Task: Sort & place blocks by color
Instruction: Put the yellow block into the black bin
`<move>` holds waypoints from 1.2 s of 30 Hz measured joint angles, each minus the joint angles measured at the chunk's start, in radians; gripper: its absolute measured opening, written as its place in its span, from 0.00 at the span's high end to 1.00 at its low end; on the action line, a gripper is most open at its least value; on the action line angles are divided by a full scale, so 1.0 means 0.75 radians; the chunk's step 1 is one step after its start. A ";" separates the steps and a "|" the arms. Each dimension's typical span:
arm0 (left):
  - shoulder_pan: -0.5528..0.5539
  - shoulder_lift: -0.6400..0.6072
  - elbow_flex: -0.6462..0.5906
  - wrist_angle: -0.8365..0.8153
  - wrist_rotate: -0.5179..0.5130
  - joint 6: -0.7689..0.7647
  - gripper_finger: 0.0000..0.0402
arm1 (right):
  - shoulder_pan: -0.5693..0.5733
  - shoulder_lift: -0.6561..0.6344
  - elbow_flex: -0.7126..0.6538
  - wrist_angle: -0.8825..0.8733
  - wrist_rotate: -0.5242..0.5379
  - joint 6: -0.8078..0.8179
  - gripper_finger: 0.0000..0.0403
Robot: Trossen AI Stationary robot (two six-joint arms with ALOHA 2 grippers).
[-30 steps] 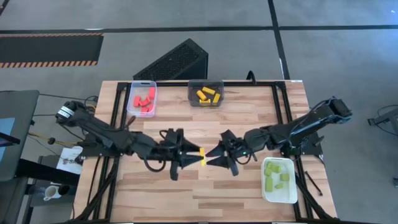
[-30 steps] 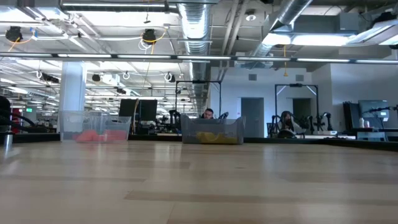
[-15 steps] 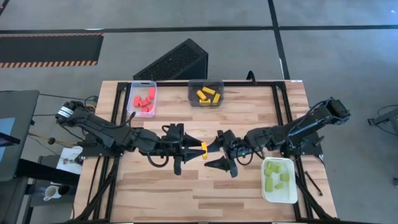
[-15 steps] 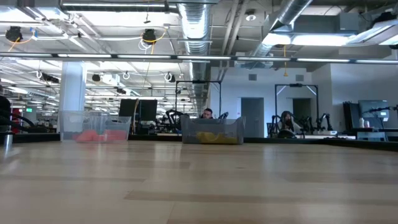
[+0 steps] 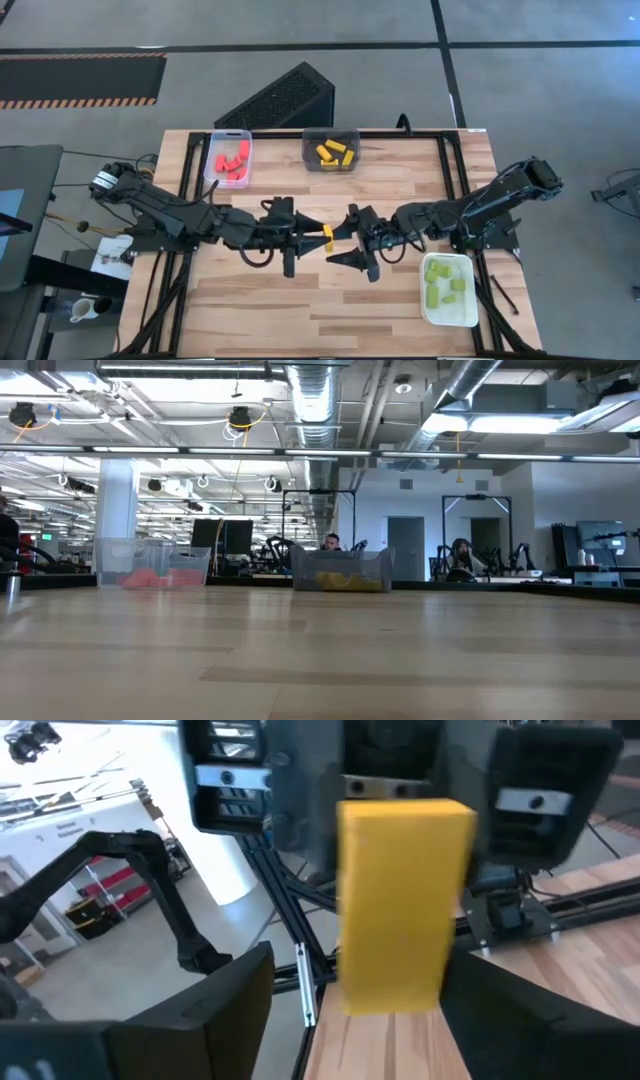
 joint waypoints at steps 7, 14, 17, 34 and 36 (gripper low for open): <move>0.000 0.000 0.000 -0.006 -0.021 -0.008 0.73 | -0.009 0.000 0.000 0.012 0.000 -0.008 0.41; 0.002 0.000 0.000 -0.005 -0.034 -0.022 0.73 | -0.010 0.000 0.000 0.005 0.008 -0.008 0.67; 0.007 0.000 0.000 -0.008 -0.046 -0.036 0.73 | -0.018 -0.002 0.000 -0.001 0.009 -0.007 0.72; 0.132 -0.304 0.000 -0.794 -0.114 -0.180 0.27 | -0.311 -0.160 0.001 -0.738 -0.022 0.050 0.69; 0.131 -0.359 0.000 -0.934 -0.188 -0.204 0.24 | -0.412 -0.164 0.001 -0.832 -0.081 0.051 0.69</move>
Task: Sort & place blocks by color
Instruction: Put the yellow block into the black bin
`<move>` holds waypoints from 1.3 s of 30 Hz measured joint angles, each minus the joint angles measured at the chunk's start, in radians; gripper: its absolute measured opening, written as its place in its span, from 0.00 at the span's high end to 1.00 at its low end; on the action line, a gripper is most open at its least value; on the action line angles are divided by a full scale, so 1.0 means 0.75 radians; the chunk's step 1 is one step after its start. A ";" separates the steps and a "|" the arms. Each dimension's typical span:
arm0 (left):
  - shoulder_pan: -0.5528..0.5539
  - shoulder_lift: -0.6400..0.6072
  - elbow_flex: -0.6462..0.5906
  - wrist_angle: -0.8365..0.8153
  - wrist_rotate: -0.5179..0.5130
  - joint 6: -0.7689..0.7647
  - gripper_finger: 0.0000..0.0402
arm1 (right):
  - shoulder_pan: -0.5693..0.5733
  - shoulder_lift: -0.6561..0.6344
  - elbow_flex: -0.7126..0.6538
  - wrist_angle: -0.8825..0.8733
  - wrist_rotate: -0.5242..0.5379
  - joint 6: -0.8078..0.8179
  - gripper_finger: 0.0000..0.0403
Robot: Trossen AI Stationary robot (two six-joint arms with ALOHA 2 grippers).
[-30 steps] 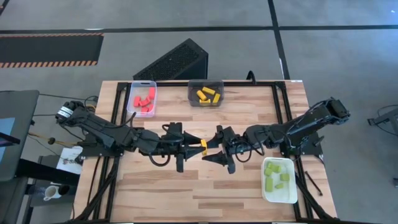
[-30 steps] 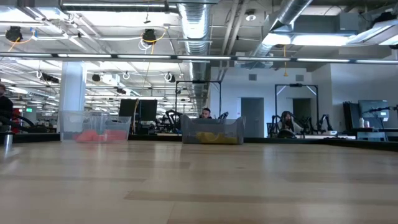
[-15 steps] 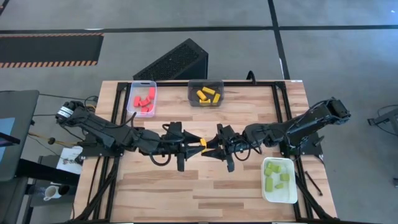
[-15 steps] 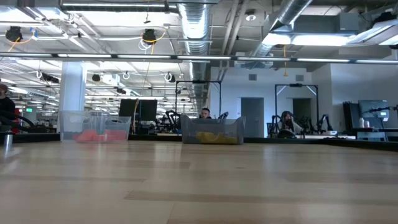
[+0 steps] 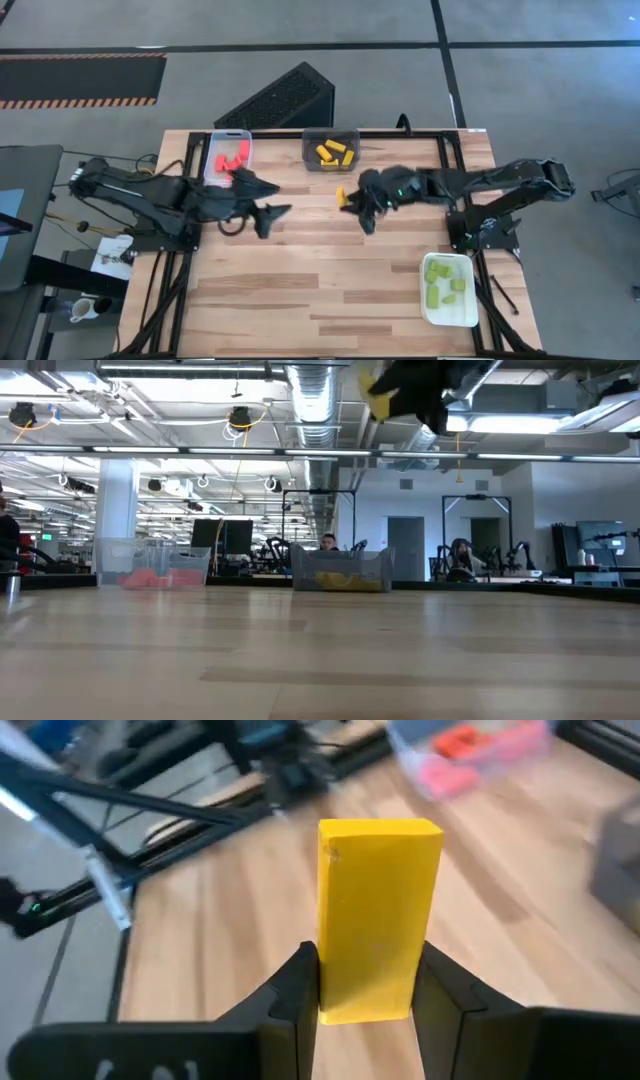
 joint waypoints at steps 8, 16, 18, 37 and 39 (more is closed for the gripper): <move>-0.034 -0.051 -0.001 -0.208 -0.103 -0.046 0.23 | -0.403 0.095 0.000 -0.054 -0.246 0.002 0.69; -0.054 -0.110 -0.148 -0.207 0.005 0.001 0.26 | -0.659 0.243 0.000 0.013 -0.317 0.010 0.69; -0.054 -0.152 -0.197 -0.171 0.041 0.020 0.28 | -0.710 0.294 0.006 0.042 -0.328 0.019 0.69; -0.072 -0.589 -0.625 0.212 0.126 0.077 0.37 | -0.871 0.798 0.518 -0.308 -0.340 -0.020 0.64; -0.077 -0.631 -0.631 0.213 0.137 0.106 0.39 | -0.870 0.828 0.562 -0.351 -0.342 -0.020 0.62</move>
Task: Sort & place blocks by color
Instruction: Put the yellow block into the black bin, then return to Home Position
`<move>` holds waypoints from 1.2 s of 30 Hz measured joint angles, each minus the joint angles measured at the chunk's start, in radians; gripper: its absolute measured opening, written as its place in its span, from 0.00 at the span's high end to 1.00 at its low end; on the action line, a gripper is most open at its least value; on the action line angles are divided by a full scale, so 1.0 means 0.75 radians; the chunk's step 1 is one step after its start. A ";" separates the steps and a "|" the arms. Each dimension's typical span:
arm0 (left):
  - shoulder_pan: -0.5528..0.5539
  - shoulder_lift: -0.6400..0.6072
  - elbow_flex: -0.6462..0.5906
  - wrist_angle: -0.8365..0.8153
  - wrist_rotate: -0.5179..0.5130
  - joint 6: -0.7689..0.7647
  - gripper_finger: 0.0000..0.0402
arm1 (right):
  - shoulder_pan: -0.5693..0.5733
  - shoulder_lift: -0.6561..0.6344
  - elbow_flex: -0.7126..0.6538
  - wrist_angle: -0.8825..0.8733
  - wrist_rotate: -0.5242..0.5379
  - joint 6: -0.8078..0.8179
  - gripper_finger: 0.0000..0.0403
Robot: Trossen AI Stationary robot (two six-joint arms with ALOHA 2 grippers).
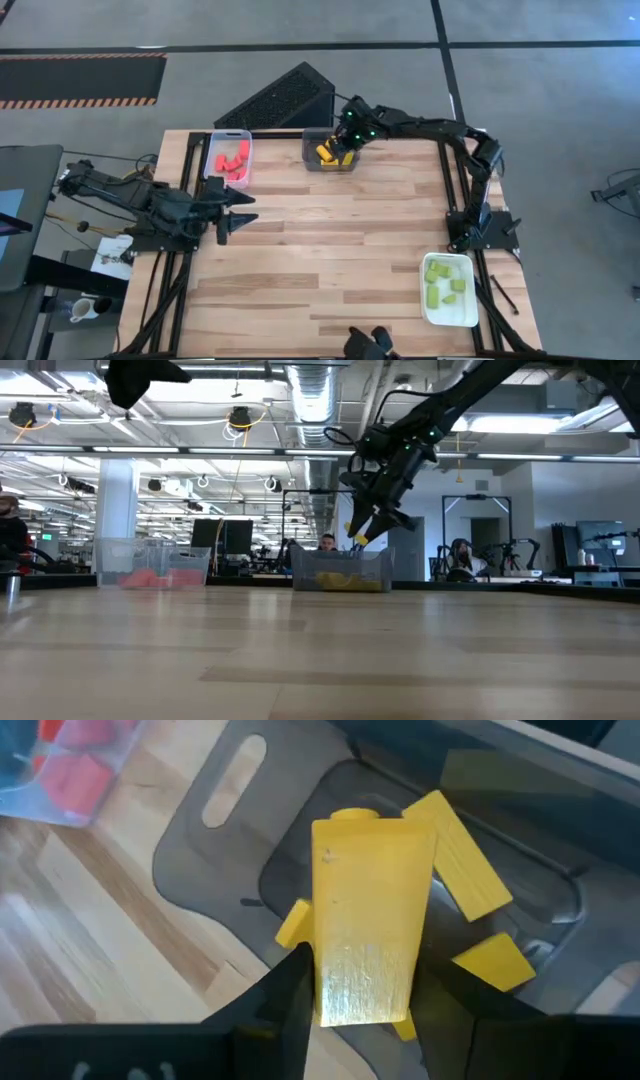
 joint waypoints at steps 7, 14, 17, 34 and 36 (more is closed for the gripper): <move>-0.001 -0.115 -0.039 -0.008 0.042 0.079 0.43 | -0.001 0.031 0.092 -0.111 0.003 0.017 0.47; -0.001 -0.161 -0.056 0.009 0.127 0.153 0.46 | -0.001 -0.014 0.128 -0.160 -0.001 0.062 0.37; -0.001 -0.177 -0.056 0.053 0.164 0.198 0.47 | 0.000 -0.061 0.146 -0.175 -0.001 0.044 0.37; 0.002 -0.355 -0.056 0.286 0.069 0.431 0.57 | 0.266 -0.759 0.001 -0.460 0.019 -0.133 0.37; 0.002 -0.383 -0.056 0.284 0.013 0.430 0.58 | 0.309 -0.856 -0.064 -0.458 0.019 -0.133 0.37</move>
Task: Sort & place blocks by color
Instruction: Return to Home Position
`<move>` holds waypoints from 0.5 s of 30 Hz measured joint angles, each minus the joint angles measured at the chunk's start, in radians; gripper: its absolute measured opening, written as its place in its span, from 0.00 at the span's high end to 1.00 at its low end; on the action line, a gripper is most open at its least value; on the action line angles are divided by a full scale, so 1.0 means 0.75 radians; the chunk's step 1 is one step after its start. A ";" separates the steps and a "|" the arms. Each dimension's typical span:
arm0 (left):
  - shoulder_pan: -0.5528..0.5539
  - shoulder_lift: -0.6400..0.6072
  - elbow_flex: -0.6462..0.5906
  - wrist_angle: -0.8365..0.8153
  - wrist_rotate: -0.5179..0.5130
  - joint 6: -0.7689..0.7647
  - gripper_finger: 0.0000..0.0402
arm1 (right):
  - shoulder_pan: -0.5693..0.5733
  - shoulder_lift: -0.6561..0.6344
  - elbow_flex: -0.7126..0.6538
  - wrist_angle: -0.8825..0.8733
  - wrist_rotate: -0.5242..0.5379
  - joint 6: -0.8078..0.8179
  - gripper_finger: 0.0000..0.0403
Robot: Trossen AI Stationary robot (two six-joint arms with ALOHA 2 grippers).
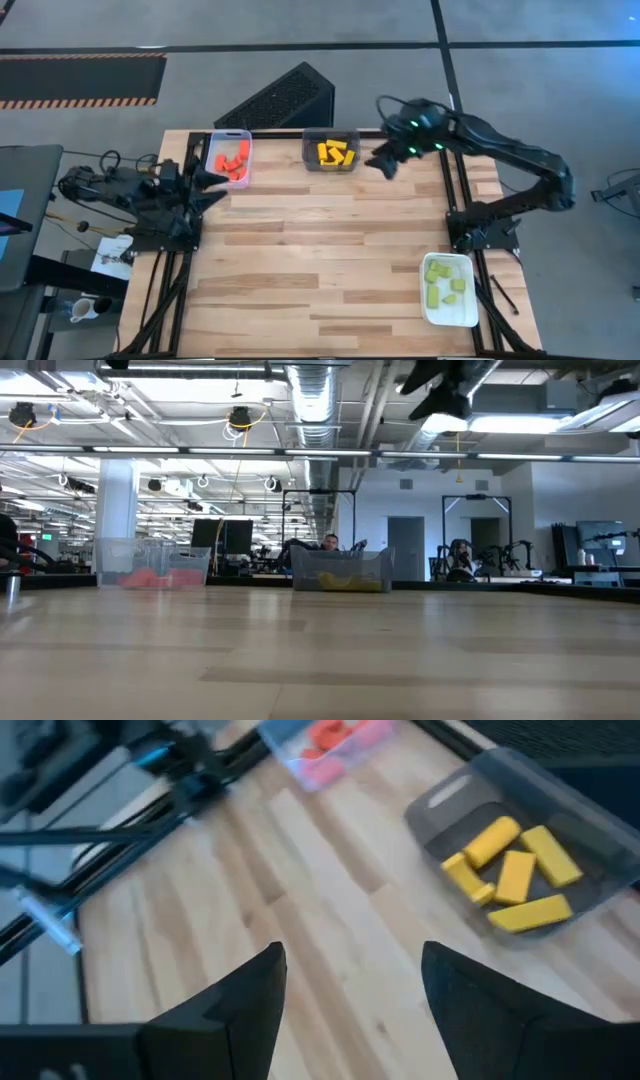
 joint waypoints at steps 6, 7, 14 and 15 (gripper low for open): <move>0.001 -0.079 0.000 -0.005 -0.099 -0.010 0.64 | 0.171 -0.286 -0.175 0.028 0.118 0.057 0.37; 0.001 -0.089 0.000 -0.009 -0.113 -0.010 0.65 | 0.202 -0.336 -0.206 0.038 0.146 0.069 0.37; 0.001 -0.101 0.001 -0.099 -0.257 -0.085 0.70 | 0.398 -0.695 -0.484 0.147 0.395 0.187 0.39; 0.001 -0.101 0.001 -0.097 -0.251 -0.131 0.70 | 0.423 -0.740 -0.534 0.192 0.417 0.205 0.40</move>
